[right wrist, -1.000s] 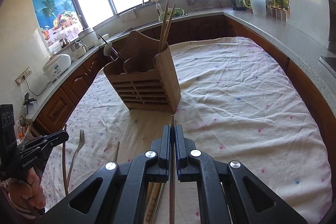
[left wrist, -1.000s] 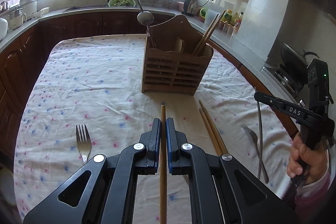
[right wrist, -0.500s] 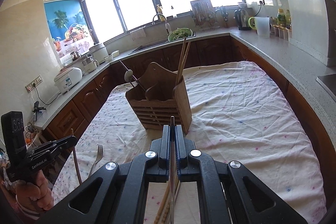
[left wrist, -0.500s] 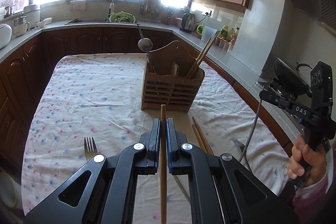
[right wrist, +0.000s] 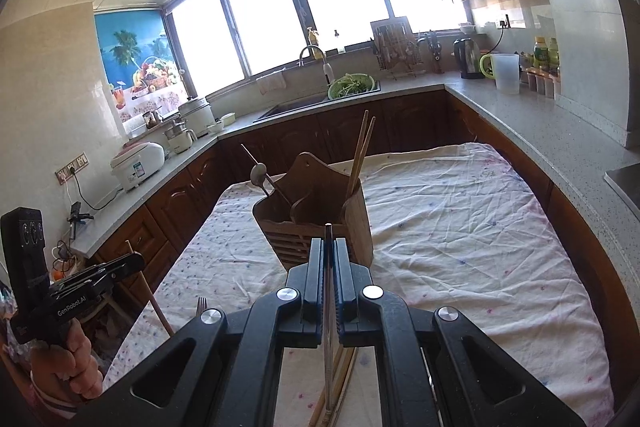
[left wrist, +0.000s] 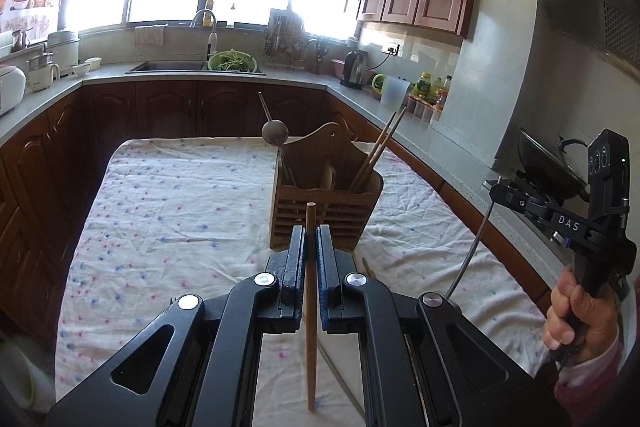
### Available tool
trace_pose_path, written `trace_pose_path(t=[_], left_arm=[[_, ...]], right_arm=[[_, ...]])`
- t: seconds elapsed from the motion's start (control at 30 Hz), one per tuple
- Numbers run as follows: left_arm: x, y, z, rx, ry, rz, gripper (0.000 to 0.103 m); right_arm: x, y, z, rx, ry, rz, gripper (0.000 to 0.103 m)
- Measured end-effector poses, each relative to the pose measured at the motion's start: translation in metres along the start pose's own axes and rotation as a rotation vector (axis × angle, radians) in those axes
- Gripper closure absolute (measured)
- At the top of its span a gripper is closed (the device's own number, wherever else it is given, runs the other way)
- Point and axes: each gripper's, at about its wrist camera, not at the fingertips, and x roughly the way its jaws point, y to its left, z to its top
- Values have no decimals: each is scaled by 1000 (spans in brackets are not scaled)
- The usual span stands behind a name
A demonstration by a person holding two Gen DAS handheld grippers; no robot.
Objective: Organize utensils
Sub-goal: 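Lift both chopsticks and carry them over the wooden holder with both tools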
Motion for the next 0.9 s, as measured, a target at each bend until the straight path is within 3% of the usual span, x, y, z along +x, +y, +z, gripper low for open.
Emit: trace_pose_path(t=[0.53,0.9], left_arm=[[6,-1,34,-13,-71,-4,99],[16,5,71,-23,-135,-7,99]], right_arm=[[14,2,24,-3,-35,8,99],[22,5,58,-3,-101,-6,99]])
